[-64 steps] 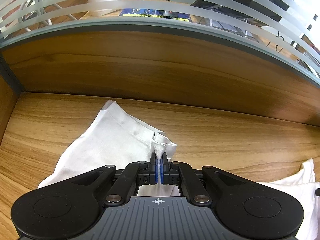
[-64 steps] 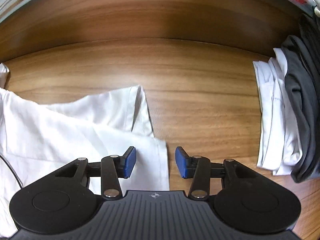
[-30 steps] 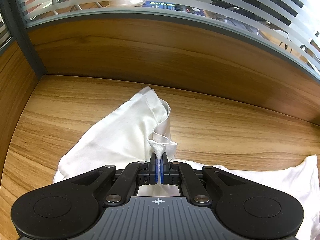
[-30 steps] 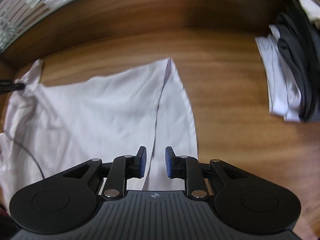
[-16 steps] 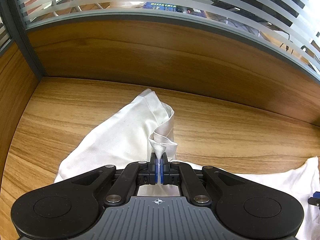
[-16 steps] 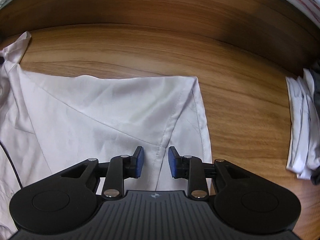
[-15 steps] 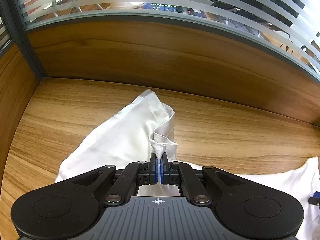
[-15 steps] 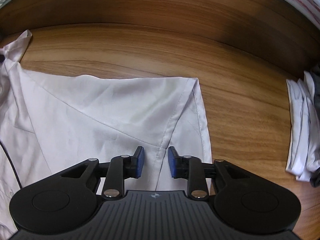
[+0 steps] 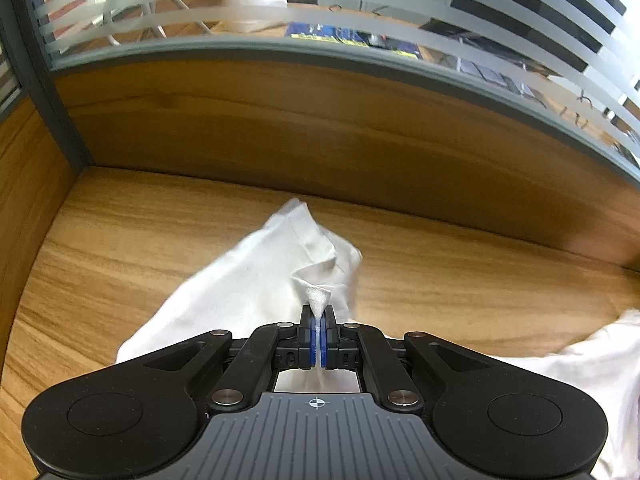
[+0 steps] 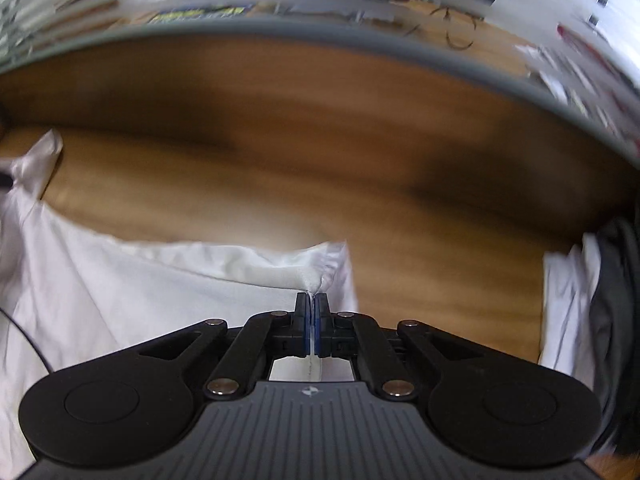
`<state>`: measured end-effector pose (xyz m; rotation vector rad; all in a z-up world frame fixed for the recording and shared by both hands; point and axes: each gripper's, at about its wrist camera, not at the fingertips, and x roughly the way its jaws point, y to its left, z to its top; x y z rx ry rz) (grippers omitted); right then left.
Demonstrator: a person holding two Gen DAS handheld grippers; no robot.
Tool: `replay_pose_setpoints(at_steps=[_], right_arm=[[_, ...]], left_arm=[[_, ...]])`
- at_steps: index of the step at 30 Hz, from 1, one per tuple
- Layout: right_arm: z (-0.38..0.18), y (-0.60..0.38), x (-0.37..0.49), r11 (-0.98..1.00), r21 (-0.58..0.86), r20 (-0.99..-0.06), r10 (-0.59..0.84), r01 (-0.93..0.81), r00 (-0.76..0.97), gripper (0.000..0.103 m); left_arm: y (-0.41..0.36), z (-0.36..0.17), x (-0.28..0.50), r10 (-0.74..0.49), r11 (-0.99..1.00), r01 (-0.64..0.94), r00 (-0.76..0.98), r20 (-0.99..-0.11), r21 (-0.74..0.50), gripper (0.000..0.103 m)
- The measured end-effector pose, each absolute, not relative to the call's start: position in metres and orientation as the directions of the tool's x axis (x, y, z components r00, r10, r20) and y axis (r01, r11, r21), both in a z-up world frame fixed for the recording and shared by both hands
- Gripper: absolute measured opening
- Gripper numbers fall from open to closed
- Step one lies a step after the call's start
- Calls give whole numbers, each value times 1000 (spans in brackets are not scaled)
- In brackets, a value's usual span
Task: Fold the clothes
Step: 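Pinch the shirt hem with both grippers and pull it taut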
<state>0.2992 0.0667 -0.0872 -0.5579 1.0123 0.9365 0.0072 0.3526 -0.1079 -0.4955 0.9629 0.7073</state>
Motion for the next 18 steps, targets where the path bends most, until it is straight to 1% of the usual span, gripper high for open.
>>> replay_pose_setpoints(at_steps=[4,10,12,14,15,16,17,18], right_arm=[[-89,88,320,508,0,-885,401,-862,237,2],[-109,123,337,477,-44,-893,375,-878,248,2],[-117,129,341,472,-55,-898,363,-880,251,3],[-120,131,343,468,-39,-905,357,-883,229,5],[-118,131,342,462,-14,-909,364,-887,204,8],[-115,128,341,459,-8,-908,369,-888,199,18],[-111,125,339,457,-3,-907,374,-890,195,23],[-107,121,337,451,-2,-908,373,-893,190,29]], left_arm=[[356,-110,17,323,686,-725,376,-869,-59,4],[354,-116,25,324,696,-717,364,-873,-40,4],[356,-116,23,310,682,-728,370,-876,-66,5],[359,-110,17,287,661,-741,393,-874,-116,7],[361,-107,14,281,652,-747,402,-872,-134,7],[362,-102,10,279,646,-749,409,-869,-146,9],[362,-97,6,275,645,-749,416,-867,-155,12],[362,-92,1,275,643,-749,417,-866,-157,13]])
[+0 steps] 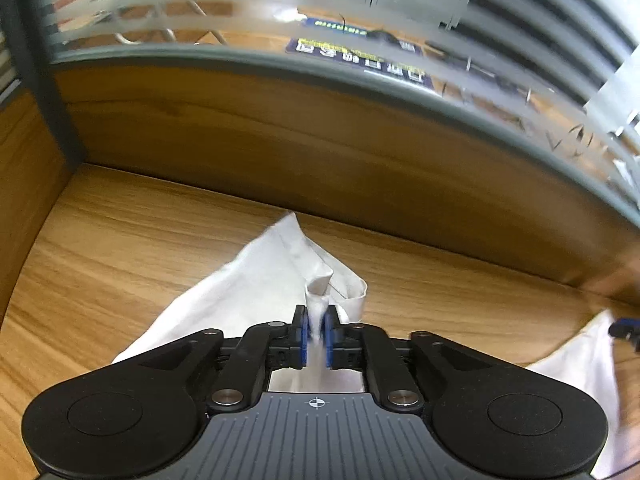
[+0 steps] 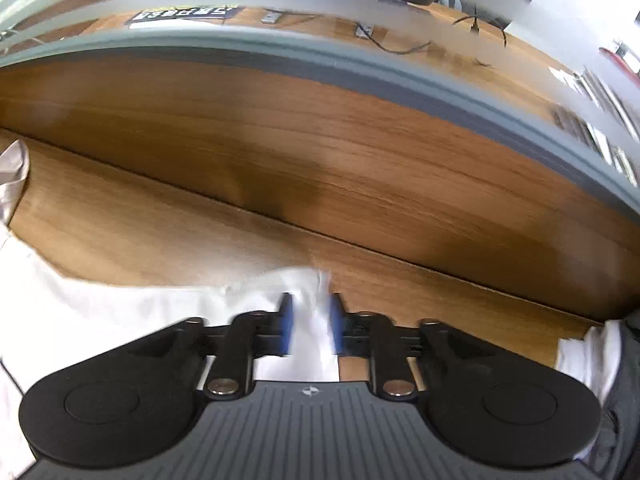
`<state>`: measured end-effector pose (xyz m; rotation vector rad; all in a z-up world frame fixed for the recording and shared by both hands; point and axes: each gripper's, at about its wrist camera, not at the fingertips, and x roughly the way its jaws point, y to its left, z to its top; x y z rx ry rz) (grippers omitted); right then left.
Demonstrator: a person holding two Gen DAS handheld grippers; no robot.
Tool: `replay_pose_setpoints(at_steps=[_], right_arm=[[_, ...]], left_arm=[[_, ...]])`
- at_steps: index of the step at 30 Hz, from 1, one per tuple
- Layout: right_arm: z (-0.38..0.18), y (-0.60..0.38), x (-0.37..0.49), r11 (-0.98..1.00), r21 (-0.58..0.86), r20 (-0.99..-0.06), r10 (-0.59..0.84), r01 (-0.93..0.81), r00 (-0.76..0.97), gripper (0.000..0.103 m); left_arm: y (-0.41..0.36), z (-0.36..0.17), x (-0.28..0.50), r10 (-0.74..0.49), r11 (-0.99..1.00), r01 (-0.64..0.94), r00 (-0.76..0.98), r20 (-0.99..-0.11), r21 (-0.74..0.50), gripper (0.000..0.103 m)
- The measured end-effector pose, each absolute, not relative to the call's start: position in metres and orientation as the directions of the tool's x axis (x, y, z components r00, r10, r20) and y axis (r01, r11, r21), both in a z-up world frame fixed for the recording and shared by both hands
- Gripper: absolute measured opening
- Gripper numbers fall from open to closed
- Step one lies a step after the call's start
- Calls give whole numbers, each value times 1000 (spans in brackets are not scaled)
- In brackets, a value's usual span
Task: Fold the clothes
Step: 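Pinch the shirt hem with both grippers and pull it taut, then open both grippers and release the hem onto the shirt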
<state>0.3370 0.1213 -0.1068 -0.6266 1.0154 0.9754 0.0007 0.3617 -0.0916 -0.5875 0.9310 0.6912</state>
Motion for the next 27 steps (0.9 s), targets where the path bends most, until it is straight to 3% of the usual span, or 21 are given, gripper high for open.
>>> replay_pose_setpoints(at_steps=[6,9,16,27], right_arm=[[-78,85,311,450,59,-918,375,-891,129,46],[-67,61,294,465,82,-920,375,-881,112,49],[-51,-7,246,507,129,-927,368,-852,79,50],[-72,-76,173,583,202,-940,342,-787,12,50]], left_arm=[[357,-59,-33,246,676,-723,404,-881,-142,28],[353,-47,-59,238,694,-708,399,-886,-132,28],[342,-40,-136,254,640,-758,362,-897,-125,28],[327,-84,-210,257,532,-838,294,-921,-119,31]])
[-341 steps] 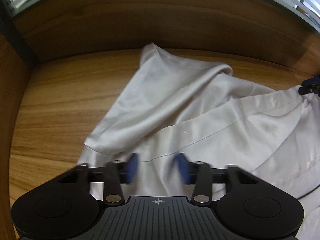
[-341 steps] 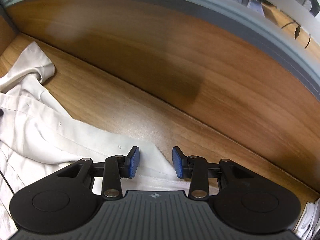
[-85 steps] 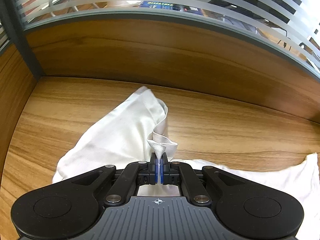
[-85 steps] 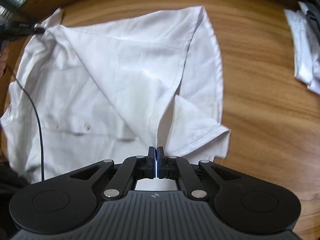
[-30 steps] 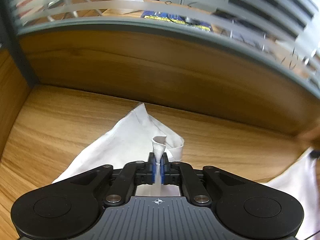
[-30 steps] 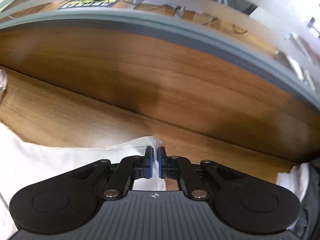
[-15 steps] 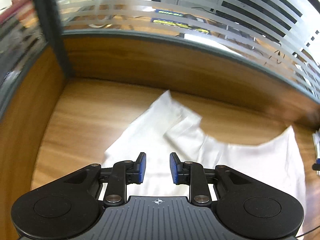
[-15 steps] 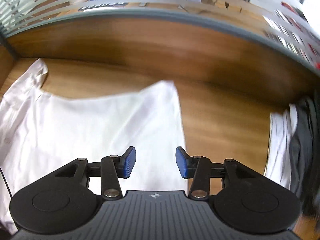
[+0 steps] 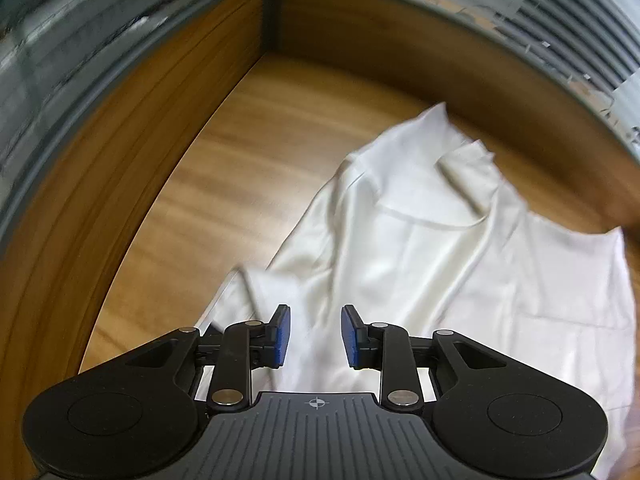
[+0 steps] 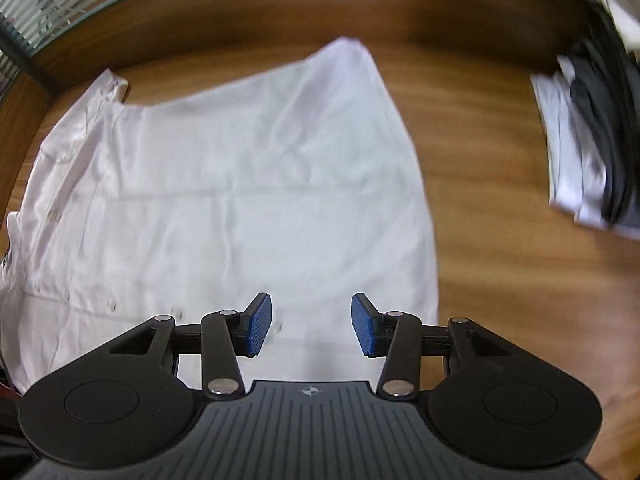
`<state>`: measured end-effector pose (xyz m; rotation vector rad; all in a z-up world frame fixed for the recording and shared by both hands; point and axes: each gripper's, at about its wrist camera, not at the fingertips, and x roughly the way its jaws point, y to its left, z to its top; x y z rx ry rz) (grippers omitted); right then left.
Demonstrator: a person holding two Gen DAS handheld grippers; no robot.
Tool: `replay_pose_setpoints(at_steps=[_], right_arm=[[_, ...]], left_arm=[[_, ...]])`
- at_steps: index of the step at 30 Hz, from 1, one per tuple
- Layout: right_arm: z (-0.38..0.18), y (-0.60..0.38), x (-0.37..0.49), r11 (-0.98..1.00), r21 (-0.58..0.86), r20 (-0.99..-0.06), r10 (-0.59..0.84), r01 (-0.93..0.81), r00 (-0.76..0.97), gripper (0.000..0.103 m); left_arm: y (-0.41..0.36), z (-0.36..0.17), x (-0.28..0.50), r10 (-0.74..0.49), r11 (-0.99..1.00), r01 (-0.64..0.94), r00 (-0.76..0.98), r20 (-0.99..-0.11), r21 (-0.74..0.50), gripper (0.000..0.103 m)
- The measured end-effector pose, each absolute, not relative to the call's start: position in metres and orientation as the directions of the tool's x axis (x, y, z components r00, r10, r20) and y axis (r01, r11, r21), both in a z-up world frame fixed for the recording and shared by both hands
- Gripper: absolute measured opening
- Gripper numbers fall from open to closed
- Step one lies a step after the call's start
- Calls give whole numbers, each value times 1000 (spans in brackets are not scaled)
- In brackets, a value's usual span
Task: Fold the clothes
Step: 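Open both grippers and release the hem onto the shirt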
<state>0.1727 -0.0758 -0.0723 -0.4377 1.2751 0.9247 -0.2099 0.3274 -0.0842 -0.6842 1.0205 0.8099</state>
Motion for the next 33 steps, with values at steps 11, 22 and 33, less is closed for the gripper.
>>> replay_pose_setpoints(at_steps=[11,22,33], right_arm=[[-88,-86,138,604,196,-956,291,-772,-15,50],[-84,-79,146,597,162,-962,271,-786,8,51],[-90,-74,155,597,149,-962,273,-788,25,54]], left_arm=[[350,-125,-216,261,425,-886,317,-912,-186,44],[361,-113,-227,407,301,-945,246,-880,-126,7],[360,-117,-240,324,324,-925,307,-895,-200,32]])
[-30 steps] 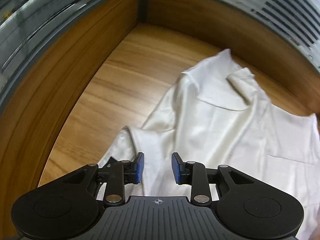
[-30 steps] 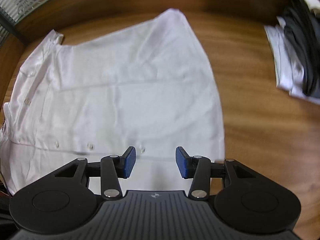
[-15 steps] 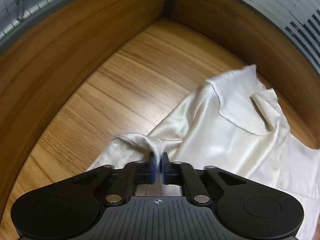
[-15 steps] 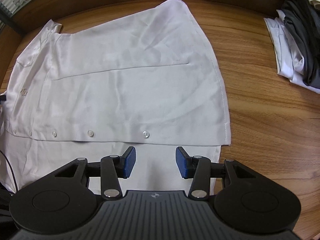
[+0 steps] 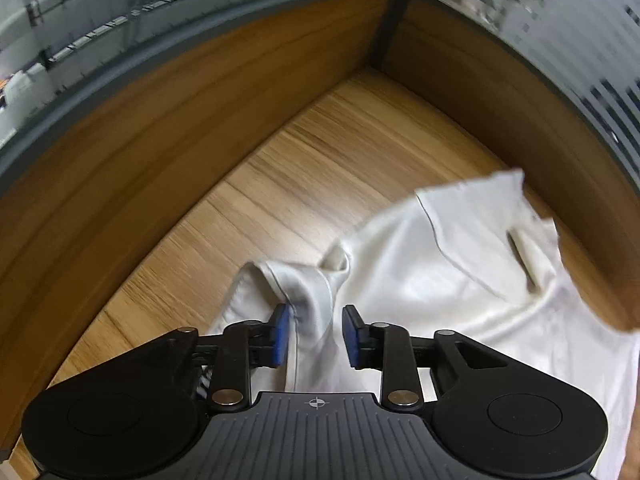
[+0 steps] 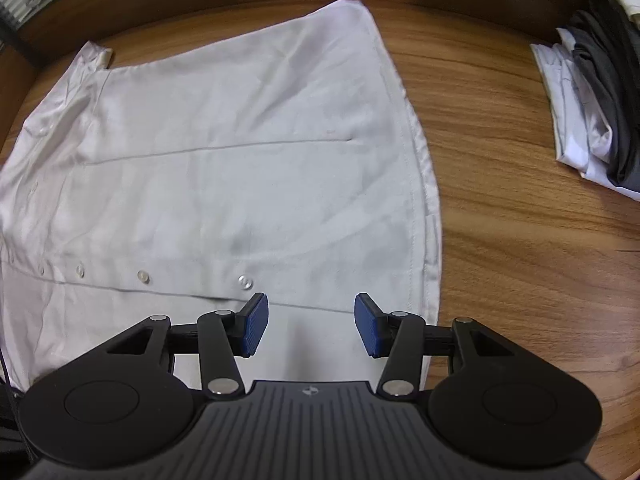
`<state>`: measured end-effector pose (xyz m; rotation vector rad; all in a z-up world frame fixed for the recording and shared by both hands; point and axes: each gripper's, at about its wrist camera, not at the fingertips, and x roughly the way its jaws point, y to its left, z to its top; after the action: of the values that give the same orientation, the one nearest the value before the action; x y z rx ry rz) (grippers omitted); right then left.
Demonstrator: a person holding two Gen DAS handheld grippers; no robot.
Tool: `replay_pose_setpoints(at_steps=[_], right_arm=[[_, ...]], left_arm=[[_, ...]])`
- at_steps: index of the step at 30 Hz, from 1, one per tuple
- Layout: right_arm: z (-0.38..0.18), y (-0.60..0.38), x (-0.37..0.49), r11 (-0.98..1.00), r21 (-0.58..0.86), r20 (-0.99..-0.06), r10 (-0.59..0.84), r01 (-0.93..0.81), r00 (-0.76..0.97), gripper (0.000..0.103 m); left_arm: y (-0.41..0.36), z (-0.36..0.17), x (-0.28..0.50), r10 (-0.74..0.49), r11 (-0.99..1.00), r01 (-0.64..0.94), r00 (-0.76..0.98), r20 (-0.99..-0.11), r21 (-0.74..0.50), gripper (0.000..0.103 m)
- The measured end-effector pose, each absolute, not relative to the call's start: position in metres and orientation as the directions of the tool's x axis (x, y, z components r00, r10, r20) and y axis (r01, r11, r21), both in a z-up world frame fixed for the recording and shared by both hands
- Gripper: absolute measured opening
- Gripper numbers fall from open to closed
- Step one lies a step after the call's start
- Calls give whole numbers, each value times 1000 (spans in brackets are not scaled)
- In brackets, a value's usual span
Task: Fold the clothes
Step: 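Open both grippers and release the hem onto the shirt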
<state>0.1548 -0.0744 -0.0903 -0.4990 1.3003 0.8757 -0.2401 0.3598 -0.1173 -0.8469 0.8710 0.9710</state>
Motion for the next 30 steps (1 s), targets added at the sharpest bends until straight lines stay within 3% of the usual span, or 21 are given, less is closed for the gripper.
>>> replay_pose_setpoints(at_steps=[14,25,30], right_arm=[[-111,-106,189,714,109,-957,263,-691,122,53],[-105,-68,220,676,100,-940,305,-730,154,49],[-99,-48,241,657,85,-933,316,-749,171,49]], left_arm=[[314,-113,-240,303,441,-888,282,-910,-129,44],[312,-100,-215,330,470,-876,287,-899,-107,49],[328,-95,-187,356,482,-870,303,-884,-104,57]])
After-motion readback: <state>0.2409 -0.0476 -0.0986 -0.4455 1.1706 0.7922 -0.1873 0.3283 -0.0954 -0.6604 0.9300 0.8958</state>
